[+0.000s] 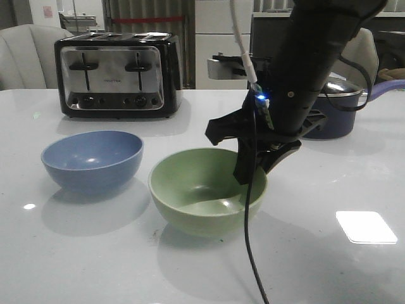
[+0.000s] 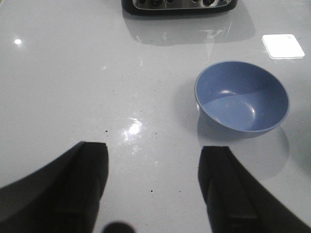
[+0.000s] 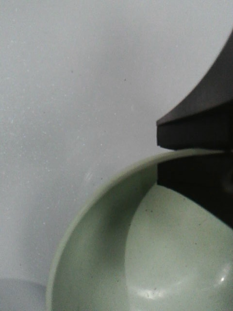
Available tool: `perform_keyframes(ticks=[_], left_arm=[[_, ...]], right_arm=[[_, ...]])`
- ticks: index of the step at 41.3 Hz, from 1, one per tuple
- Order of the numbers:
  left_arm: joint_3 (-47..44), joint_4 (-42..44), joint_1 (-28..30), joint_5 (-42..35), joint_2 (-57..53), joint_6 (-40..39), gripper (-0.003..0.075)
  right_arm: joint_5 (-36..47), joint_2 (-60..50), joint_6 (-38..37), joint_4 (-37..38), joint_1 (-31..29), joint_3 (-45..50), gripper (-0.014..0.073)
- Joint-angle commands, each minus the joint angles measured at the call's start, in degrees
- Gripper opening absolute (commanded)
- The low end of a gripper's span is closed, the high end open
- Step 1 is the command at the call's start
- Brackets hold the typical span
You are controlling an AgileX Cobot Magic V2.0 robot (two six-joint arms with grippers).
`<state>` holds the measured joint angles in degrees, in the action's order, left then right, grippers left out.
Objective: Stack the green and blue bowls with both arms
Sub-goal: 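Drag the green bowl with the right gripper toward the table center, then open the right gripper and lift it away from the green bowl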
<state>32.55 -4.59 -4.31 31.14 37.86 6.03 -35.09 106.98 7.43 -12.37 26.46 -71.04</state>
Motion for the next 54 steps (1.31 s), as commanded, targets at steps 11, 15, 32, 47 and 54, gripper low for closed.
perform_keyframes(ticks=[11, 15, 32, 47, 54], left_arm=[[1.63, -0.62, 0.08, -4.54, 0.25, -0.44, 0.0454], [1.63, -0.62, 0.08, -4.54, 0.25, -0.44, 0.0454], [1.63, -0.62, 0.08, -4.54, 0.25, -0.44, 0.0454], [1.63, -0.62, 0.08, -3.85, 0.25, -0.44, 0.0454], [1.63, -1.68, -0.74, -3.09, 0.25, -0.44, 0.0453]], right_arm=[[4.83, -3.86, 0.63, -1.1, -0.1, -1.79, 0.0387], [4.44, -6.43, 0.63, -1.1, -0.1, -1.79, 0.0387], [4.17, -31.04, 6.88, -0.29, 0.24, 9.09, 0.0387], [-1.74, -54.61, 6.88, 0.02, 0.24, 25.46, 0.0387], [-2.51, -62.49, 6.88, 0.02, 0.24, 30.94, 0.0387]])
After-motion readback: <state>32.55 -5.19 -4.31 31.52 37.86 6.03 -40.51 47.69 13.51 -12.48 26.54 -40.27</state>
